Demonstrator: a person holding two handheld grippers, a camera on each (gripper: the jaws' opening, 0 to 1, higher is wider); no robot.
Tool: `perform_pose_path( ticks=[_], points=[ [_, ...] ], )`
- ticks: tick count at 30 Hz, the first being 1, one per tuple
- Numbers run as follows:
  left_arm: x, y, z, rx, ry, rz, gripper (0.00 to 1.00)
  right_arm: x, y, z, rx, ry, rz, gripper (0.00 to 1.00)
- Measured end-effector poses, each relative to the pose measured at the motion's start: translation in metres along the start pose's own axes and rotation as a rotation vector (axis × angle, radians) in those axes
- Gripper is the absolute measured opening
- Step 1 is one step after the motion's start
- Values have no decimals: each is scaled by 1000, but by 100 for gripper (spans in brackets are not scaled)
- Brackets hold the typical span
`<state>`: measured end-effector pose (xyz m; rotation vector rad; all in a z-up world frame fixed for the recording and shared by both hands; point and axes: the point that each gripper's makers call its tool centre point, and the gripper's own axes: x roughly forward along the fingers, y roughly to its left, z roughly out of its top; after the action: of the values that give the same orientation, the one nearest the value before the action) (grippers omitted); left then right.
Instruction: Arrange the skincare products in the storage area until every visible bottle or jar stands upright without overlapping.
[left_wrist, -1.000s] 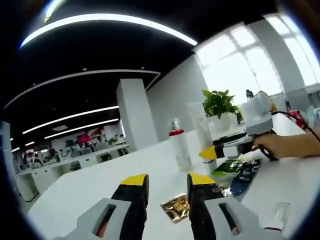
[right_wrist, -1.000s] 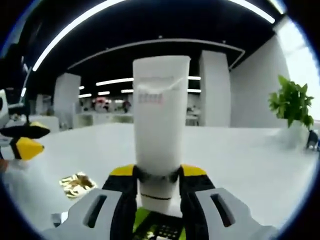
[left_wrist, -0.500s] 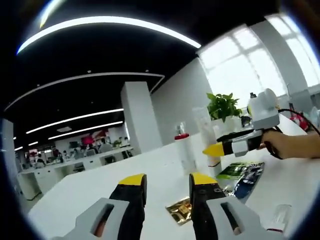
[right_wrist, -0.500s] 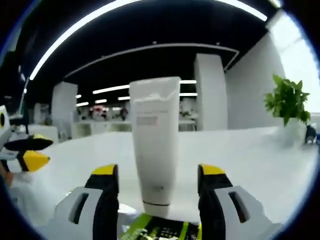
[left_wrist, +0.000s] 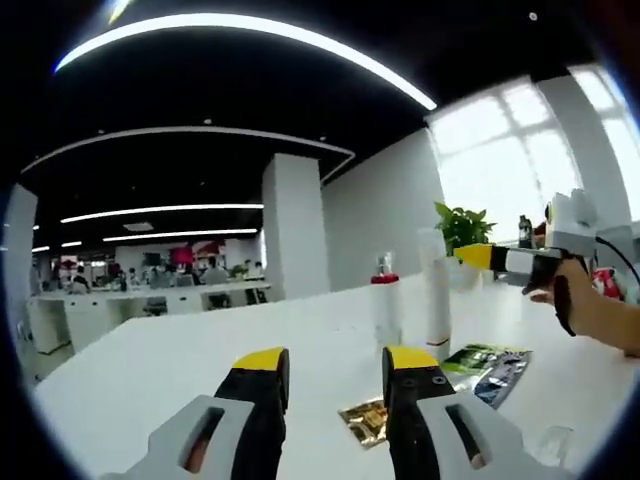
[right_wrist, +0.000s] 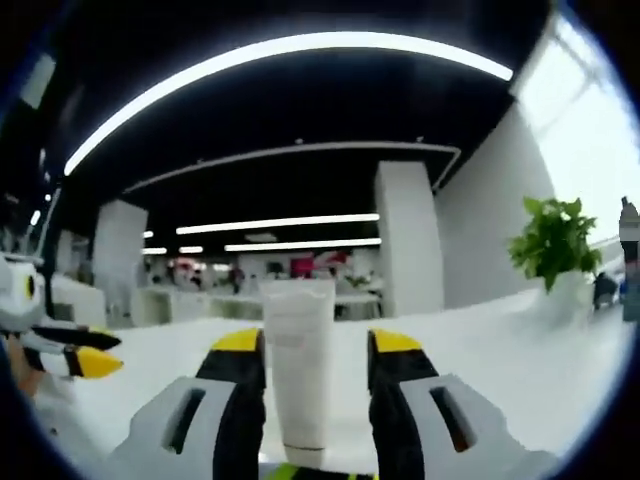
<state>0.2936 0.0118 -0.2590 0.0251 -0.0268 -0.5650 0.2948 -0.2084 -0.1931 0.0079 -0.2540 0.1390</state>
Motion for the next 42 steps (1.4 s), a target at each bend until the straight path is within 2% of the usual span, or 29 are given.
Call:
perform_pose_path(
  ticks=[6,10,12,15,16,17,18,19,20,21,23,25,26,28,29,31,32,34,35,37,39,41,42],
  points=[
    [2,-1,-2,6,7,-3,37,-3,19,3,8,-2,88,1],
    [1,0,-2,0,6,2,37,0,37,-3,38,16,158,0],
    [0,1,2,-8,-17,1,37,0,59,-4,43,-9,266,0],
    [-1,-4,4,-14,-26,-29,37,-8,105,-7,83,-7,509,0],
    [-2,-6,5,-13,-30,-34,37,-19,130,-8,131,7,653,0],
    [-2,-5,6,-11,-32,-32,37,-32,151,-16,168,75,770,0],
    [-2,-5,6,-9,-32,-30,37,-40,162,-21,174,129,829,3],
    [-2,-5,6,-2,-30,-27,37,-47,172,-25,165,152,882,9],
    [-2,-4,6,-1,-30,-25,37,-59,185,-30,143,182,968,15],
    [-2,-3,6,-5,-31,-22,37,-67,193,-33,136,201,1013,23],
    [-3,-1,6,-13,-32,-21,37,-85,206,-41,172,285,1110,41],
    [-3,0,7,-17,-33,-16,37,-102,214,-44,226,359,1195,53],
    [-4,1,8,-19,-34,-14,37,-115,218,-48,251,430,1243,57],
    [-5,3,9,-27,-41,-10,37,-122,218,-52,237,457,1269,63],
    [-5,4,10,-30,-42,-9,37,-132,217,-62,172,489,1303,65],
    [-5,5,10,-40,-45,-11,37,-140,213,-76,100,538,1311,71],
    [-5,5,10,-44,-45,-10,37,-142,209,-84,71,573,1310,71],
    [-5,5,9,-44,-45,-9,37,-143,205,-91,48,606,1299,65],
    [-5,6,9,-44,-43,-8,37,-144,201,-100,31,653,1290,61],
    [-5,6,8,-44,-41,-8,37,-148,200,-106,24,689,1292,53],
    [-5,5,8,-44,-39,-8,37,-158,197,-115,-28,737,1330,50],
    [-4,5,8,-46,-38,-10,37,-163,198,-118,-47,750,1343,51],
    [-4,5,7,-49,-37,-12,37,-162,199,-115,-59,711,1350,50]
  ],
)
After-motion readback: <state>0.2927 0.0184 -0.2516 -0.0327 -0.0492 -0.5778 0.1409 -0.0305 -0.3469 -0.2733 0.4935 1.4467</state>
